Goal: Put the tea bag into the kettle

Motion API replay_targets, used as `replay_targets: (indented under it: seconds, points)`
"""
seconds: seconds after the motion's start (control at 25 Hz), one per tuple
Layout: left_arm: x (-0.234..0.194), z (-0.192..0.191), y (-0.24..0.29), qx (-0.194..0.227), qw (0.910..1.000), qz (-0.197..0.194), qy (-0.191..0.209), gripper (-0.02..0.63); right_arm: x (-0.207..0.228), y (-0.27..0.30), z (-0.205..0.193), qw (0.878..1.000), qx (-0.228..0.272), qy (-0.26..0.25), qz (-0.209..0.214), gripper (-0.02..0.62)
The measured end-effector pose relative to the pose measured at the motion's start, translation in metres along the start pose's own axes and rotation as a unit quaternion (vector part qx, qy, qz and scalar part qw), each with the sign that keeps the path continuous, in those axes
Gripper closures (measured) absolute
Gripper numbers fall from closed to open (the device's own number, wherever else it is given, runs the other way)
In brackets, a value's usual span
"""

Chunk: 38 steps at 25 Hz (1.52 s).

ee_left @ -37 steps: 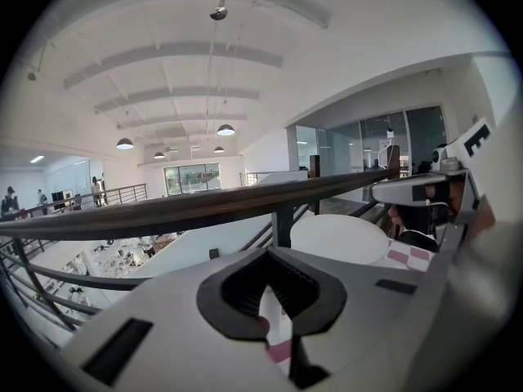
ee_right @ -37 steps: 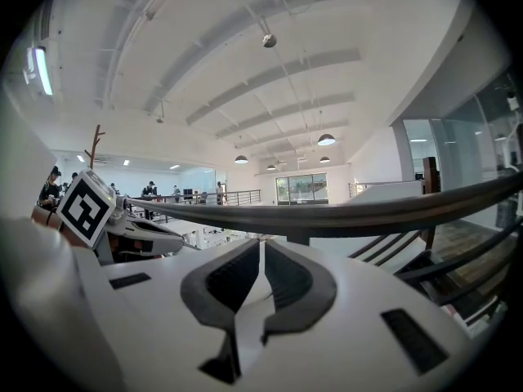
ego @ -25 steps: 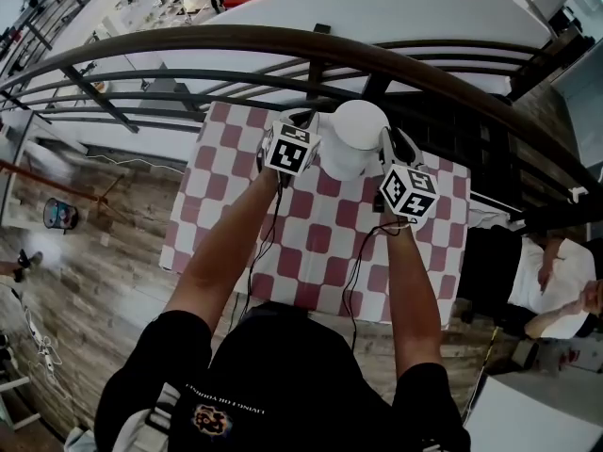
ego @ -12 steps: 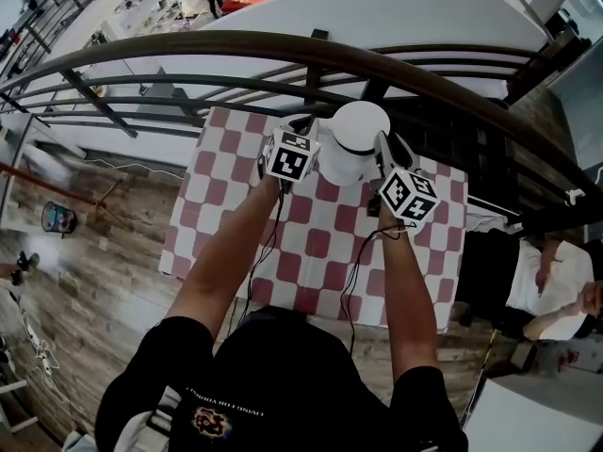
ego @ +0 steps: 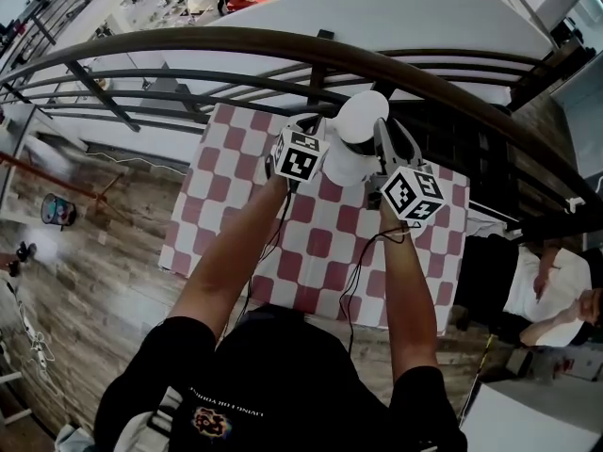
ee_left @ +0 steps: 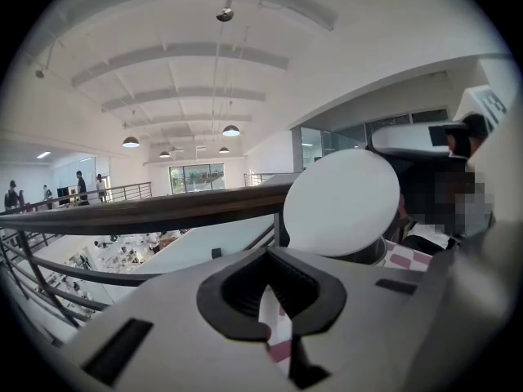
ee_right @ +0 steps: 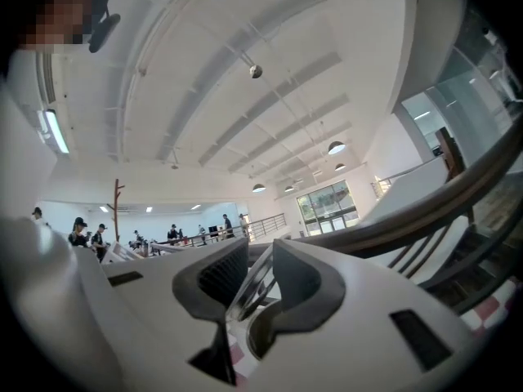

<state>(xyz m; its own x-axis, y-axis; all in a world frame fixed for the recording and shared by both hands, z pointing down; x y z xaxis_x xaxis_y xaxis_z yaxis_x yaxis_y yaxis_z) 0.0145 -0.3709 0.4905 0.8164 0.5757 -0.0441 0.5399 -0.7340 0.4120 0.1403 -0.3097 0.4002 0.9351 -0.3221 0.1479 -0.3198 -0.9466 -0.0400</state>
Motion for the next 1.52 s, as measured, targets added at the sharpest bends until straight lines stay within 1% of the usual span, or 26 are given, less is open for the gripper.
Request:
replay_targets:
  seconds: [0.12,0.2,0.36,0.64,0.88,1.08,1.28,1.4,1.52]
  points:
    - [0.0,-0.001,0.0,0.001,1.0,0.004,-0.002,0.607,-0.029,0.008,0.004,0.998,0.005,-0.017,0.056,0.495]
    - [-0.001,-0.001,0.0,0.001,1.0,0.006,-0.004,0.607,-0.038,0.011,0.005,0.997,0.007,-0.02,0.069,0.494]
    - [0.0,0.0,0.001,-0.002,1.0,0.007,-0.004,0.607,-0.035,0.011,0.005,0.997,0.009,-0.016,0.07,0.495]
    - [0.001,0.001,0.0,-0.002,0.9999,0.014,-0.004,0.607,-0.034,0.007,0.005,0.997,0.005,-0.026,0.078,0.494]
    - [0.0,0.001,-0.001,0.004,0.9998,0.017,-0.004,0.607,-0.032,0.002,0.005,0.996,0.006,-0.033,0.081,0.494]
    - [0.001,0.002,0.0,0.004,0.9998,0.02,-0.003,0.607,-0.028,0.0,0.006,0.996,0.005,-0.037,0.079,0.494]
    - [0.001,0.002,0.0,0.005,0.9996,0.025,0.01,0.607,-0.022,-0.005,-0.002,0.997,-0.005,-0.043,0.068,0.494]
    - [0.0,-0.001,-0.006,0.012,0.9995,0.029,-0.001,0.606,-0.014,-0.011,-0.011,0.997,-0.02,-0.041,0.058,0.494]
    - [0.004,-0.011,-0.012,0.018,0.9995,0.02,-0.019,0.606,-0.003,-0.021,-0.022,0.998,-0.034,-0.039,0.045,0.494]
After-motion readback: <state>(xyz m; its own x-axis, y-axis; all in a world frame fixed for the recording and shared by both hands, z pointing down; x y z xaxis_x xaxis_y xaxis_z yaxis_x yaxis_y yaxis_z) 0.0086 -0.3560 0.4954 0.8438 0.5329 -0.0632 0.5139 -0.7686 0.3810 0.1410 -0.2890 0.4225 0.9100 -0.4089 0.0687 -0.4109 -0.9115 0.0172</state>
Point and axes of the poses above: the fingertips, and each gripper's own axes: y forward along the fingers, x to its right, z out of its top, the point moved 1 cm from there along -y, backward along the fingers, and after that the axes turned 7 degrees about -y, right-handed, at the moved point
